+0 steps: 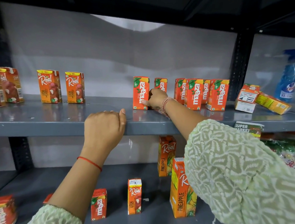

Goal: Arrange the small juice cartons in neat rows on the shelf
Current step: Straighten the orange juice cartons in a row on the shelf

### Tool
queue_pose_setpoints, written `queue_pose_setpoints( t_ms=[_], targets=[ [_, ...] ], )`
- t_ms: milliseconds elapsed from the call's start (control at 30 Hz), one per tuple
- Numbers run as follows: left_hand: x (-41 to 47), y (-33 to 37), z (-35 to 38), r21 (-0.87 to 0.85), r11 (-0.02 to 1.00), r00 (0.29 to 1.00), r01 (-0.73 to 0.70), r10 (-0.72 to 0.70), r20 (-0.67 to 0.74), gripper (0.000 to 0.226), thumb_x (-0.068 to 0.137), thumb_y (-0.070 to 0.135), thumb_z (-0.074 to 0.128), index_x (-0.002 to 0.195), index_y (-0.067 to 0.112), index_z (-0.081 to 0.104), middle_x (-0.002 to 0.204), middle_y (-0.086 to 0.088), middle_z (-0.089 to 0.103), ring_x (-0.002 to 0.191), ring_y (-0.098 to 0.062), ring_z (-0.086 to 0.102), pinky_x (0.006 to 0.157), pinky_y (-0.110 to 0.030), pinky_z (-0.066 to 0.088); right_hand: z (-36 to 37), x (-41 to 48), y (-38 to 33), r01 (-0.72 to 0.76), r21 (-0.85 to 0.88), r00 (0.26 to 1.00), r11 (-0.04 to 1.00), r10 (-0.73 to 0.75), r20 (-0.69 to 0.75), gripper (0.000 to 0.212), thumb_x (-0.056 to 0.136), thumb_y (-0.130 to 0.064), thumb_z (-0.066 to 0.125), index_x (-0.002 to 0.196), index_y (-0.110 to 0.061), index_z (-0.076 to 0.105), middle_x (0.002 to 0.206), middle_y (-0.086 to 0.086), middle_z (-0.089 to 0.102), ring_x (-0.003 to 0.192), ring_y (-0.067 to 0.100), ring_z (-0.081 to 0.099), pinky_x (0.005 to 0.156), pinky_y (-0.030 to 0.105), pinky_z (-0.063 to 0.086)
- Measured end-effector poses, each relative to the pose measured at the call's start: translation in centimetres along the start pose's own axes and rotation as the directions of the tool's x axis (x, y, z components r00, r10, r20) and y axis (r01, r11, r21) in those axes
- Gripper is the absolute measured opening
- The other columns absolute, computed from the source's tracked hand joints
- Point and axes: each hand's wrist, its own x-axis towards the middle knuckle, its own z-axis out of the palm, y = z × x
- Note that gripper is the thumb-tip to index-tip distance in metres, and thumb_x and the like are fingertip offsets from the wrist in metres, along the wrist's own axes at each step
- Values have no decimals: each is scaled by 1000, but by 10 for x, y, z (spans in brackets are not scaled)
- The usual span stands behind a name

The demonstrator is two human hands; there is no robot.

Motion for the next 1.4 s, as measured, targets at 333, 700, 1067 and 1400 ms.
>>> queue_pose_setpoints(
  t_ms=[333,700,1067,1400],
  targets=[
    [0,0,-1,13,1000,1000,-22,22,-12,48,89,28,30,43,16,32,38,4,25,32,-13,20,50,-9,2,4,1,-3,36,-14,999,999,-36,34,54,90,-32,54,135,-6,40,140,12,51,126,29,50,106,39,39],
    [-3,44,1,-35,997,992,-65,61,-112,52,88,26,37,40,9,52,36,-10,48,29,-23,42,46,-19,18,-20,-35,41,161,265,935,951,-62,-348,32,81,-7,65,113,-3,61,122,14,64,108,21,58,99,29,45],
    [24,215,34,-217,959,983,-184,182,-29,47,83,28,38,45,11,61,43,-10,59,37,-26,55,44,-21,39,-112,-86,178,111,135,461,985,69,-885,26,87,-6,52,105,-1,70,110,19,71,105,31,63,91,26,39],
    [17,231,47,-177,979,992,-100,84,-96,47,91,22,40,50,6,58,47,-13,59,41,-27,55,48,-28,39,-192,-73,269,-312,196,610,929,355,-709,36,95,-19,39,106,3,65,113,26,65,109,37,58,98,37,44]
  ],
)
